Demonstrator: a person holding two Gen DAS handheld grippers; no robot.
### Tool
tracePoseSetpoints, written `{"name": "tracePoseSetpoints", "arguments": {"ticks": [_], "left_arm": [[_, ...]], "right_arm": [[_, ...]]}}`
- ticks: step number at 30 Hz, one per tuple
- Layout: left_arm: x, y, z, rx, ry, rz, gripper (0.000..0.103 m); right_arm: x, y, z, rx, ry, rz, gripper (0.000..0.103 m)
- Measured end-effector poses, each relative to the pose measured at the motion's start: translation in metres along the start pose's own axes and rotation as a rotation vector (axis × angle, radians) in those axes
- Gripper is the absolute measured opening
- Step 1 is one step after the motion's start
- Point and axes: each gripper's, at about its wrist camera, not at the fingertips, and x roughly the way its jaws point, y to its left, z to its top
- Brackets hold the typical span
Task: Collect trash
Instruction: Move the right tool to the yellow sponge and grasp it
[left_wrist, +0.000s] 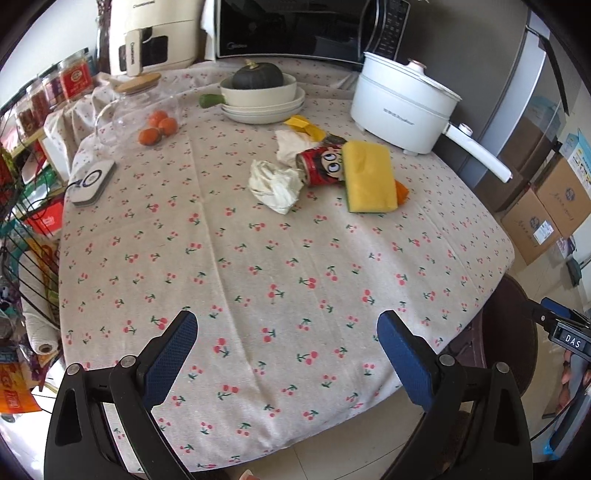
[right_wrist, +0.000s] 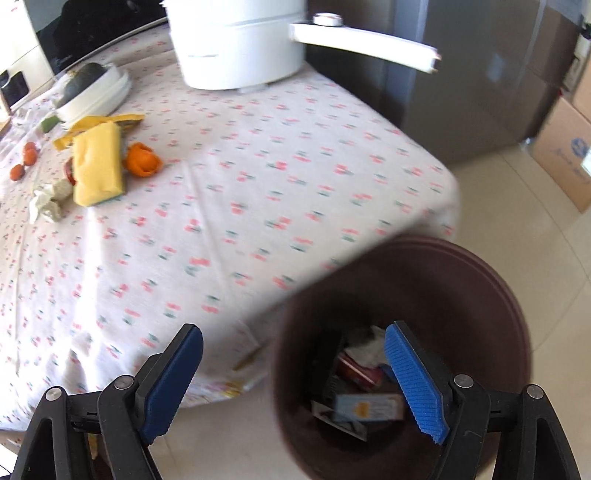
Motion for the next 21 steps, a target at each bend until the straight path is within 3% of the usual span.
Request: {"name": "tracePoseSetpoints", "arguments": {"ticks": [6,21], "left_arm": [[-0.001,0.040,0.003,-0.065,-0.002,0.034,0.099],[0.017,0.108,0.025,-0.238,-0.009,0.112,0.100]], "right_arm": [[0.016,0.052,0.020,-0.049,-0.015,0.029,0.101],[0.080,0.165,0.069,-0.148,-0.109,0.060,0.102]]}}
